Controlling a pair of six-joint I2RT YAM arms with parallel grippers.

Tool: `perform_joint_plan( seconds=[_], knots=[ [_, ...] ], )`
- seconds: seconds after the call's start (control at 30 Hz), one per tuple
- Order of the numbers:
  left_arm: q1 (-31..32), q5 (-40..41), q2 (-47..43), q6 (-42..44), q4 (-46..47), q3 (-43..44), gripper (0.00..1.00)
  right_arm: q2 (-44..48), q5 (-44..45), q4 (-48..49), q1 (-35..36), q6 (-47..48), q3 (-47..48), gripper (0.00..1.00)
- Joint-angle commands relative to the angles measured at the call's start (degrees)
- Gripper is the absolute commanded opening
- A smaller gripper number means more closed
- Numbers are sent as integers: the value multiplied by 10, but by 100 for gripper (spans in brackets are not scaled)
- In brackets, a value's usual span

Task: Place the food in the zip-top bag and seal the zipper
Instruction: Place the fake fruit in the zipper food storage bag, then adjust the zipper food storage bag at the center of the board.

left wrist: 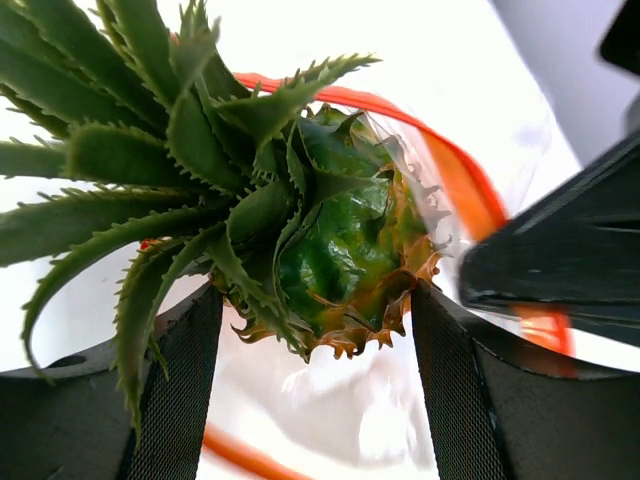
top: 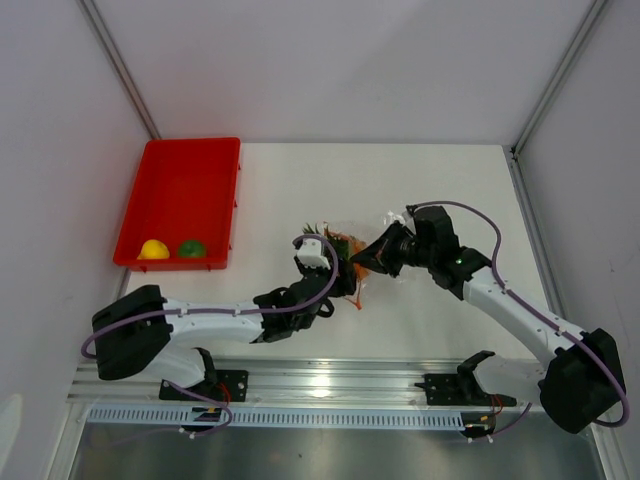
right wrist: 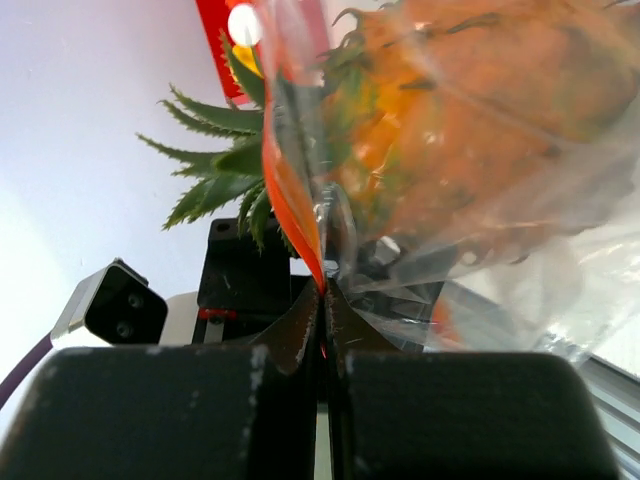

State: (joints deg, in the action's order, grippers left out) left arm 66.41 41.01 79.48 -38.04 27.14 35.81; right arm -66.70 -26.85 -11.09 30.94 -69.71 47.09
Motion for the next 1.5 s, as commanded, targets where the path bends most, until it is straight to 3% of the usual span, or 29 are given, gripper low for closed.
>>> perform_joint_plan(
  seconds=[0.0,0.07,0.13,0.17,0.27,0.43,0.47,0.53,0.7,0.8,0.83,0.9,0.93,1.03,1.33,1.47],
  knots=[
    [-1,0,1,-9,-26,13,1,3,-14,-17,-3,6,-3,0],
    [0,-36,-12,-1,-35,7,4,5,-18,-19,-12,12,-6,0],
    [0,-61,-35,0,-50,-6,27,6,-18,-27,-16,24,-5,0],
    [0,-67,-46,1,-72,-7,47,7,-17,-30,-17,27,-4,0],
    [-1,-89,-102,9,-127,-15,71,12,-16,-44,-22,44,-3,0],
    [-1,-123,-190,31,-247,7,84,25,-12,-67,-24,69,-7,0],
    [-1,-134,-219,30,-266,12,94,28,-12,-71,-23,78,-7,0],
    [-1,-153,-245,17,-320,19,100,30,-13,-81,-21,89,-6,0],
    [-1,-168,-306,-37,-423,16,98,50,-18,-93,-23,110,-10,0],
    [-4,-186,-332,-69,-425,-20,88,60,-26,-93,-24,111,-9,0],
    [-10,-196,-333,-77,-422,-27,77,63,-29,-94,-25,112,-7,0],
    [-24,-248,-320,-101,-411,-44,65,68,-31,-94,-25,115,-7,0],
    [-41,-269,-312,-110,-393,-50,51,70,-33,-95,-26,115,-7,0],
    [-65,-352,-275,-141,-338,-72,40,76,-36,-94,-30,119,-13,0],
    [-99,-450,-182,-183,-235,-79,38,85,-45,-82,-37,119,-28,0],
    [-109,-458,-155,-191,-202,-80,38,88,-50,-84,-38,122,-27,0]
  ],
)
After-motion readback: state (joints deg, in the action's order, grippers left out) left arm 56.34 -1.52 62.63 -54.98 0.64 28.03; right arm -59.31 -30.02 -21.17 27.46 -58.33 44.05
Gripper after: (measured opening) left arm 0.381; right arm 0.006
